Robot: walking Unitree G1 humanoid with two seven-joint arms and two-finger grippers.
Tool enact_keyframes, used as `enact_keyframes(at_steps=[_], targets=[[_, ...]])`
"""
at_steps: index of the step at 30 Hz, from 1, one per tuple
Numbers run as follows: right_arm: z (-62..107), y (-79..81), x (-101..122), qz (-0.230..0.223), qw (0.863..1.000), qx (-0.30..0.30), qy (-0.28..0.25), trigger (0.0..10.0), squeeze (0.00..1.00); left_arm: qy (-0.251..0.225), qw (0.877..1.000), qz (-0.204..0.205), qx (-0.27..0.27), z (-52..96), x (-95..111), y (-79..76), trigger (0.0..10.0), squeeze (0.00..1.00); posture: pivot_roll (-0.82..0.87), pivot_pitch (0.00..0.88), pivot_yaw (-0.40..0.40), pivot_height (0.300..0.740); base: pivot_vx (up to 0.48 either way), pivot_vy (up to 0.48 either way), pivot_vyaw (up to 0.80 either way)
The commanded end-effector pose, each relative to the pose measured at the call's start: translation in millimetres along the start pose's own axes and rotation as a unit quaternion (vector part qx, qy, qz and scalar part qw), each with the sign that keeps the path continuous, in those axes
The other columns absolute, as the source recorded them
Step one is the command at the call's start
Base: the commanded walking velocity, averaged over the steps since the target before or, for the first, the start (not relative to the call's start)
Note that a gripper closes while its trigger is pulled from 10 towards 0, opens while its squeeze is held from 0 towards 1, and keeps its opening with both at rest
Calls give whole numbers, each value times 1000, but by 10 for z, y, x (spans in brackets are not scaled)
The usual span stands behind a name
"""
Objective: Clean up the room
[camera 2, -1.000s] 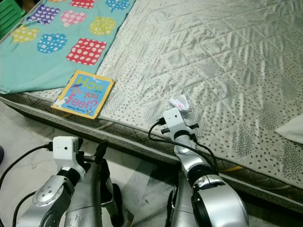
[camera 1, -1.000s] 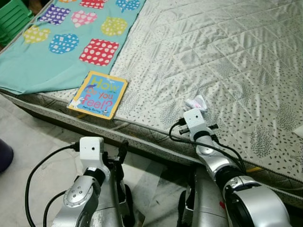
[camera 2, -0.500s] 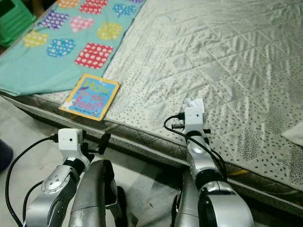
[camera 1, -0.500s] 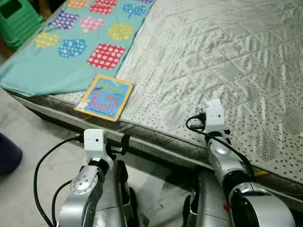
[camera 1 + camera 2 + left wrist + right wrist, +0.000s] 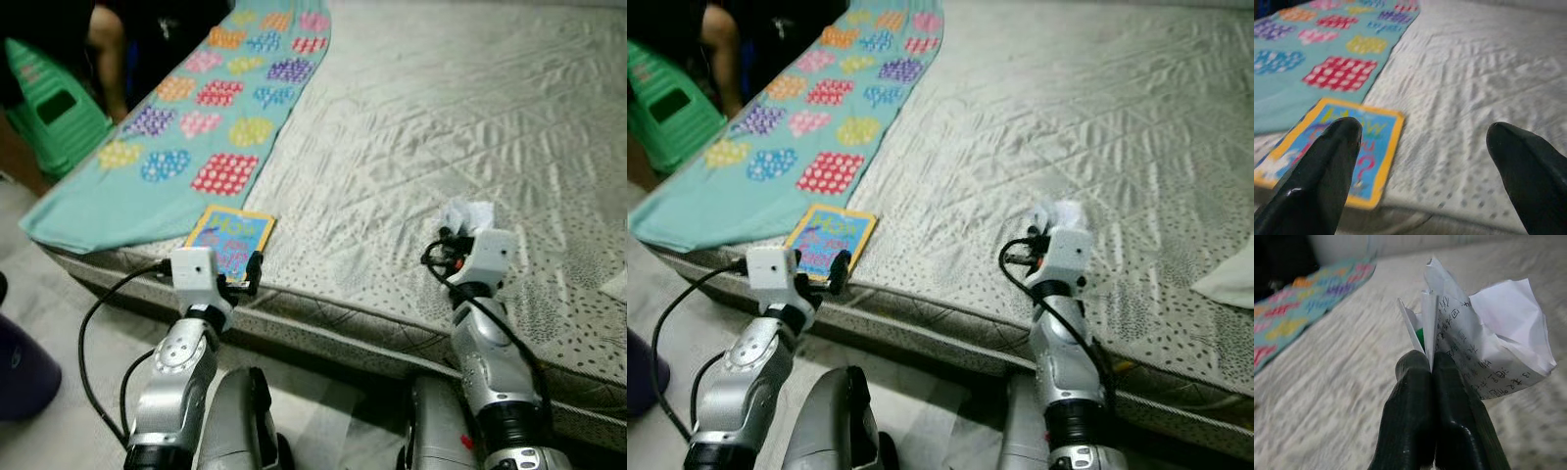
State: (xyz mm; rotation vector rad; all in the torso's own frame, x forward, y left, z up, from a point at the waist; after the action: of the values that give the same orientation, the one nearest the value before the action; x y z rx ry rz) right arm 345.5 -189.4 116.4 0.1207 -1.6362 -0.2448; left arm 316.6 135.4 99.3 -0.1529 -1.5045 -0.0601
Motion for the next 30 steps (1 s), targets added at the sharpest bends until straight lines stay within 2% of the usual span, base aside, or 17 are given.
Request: enact_keyframes(at_steps=[1,5,6,7,8,12,16,20,30], targets=[[14,-7,-11,-1,1000,-2,7,0,0,-6,1000,-1,3,-48,16,24,10000,0,-212,0,137,570,0,0,0],[-24,-9,36,3,1000,-2,5,0,0,-15,1000,-1,-5,-125,63,-8,10000,0,-216,0,146,570,0,0,0],[-25,5,53,1,1000,1,9,1020,0,-17,1000,-2,-5,-149,63,-2,10000,0,-214,0,145,570,0,0,0],[-29,7,58,0,1000,-1,11,7686,0,-18,1000,-2,-5,-160,62,4,10000,0,-212,0,143,570,0,0,0],[-37,11,61,0,1000,-4,13,10000,0,-20,1000,-3,-5,-172,61,17,10000,0,-211,0,142,570,0,0,0],[-51,53,59,2,1000,4,16,10000,0,-25,1000,-6,2,-186,57,58,10000,0,-202,0,130,570,0,0,0],[-81,162,52,6,1000,23,20,10000,0,-33,999,-6,12,-173,71,104,10000,0,-173,0,108,570,0,0,0],[-82,188,36,4,999,30,26,10000,0,-37,999,-8,17,-163,63,133,10000,0,-147,0,88,570,0,0,0],[-83,179,-1,13,999,37,35,10000,0,-38,999,-9,24,-143,44,156,10000,0,-134,0,74,630,0,0,0]])
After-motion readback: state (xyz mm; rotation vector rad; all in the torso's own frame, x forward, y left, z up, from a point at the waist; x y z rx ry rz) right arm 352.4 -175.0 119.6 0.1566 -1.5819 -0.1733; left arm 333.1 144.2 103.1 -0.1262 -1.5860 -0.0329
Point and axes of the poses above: a point about 5 cm out from each wrist's last joint towards the gripper, its own z axis pointing back from the gripper into the wrist, its own x axis along the axis of the wrist's last joint, y = z × x, the point moved 2 cm from there along -z, pointing out of the wrist towards the gripper, and after that the axes turned 7 degrees about -z, right-handed, at the moved point
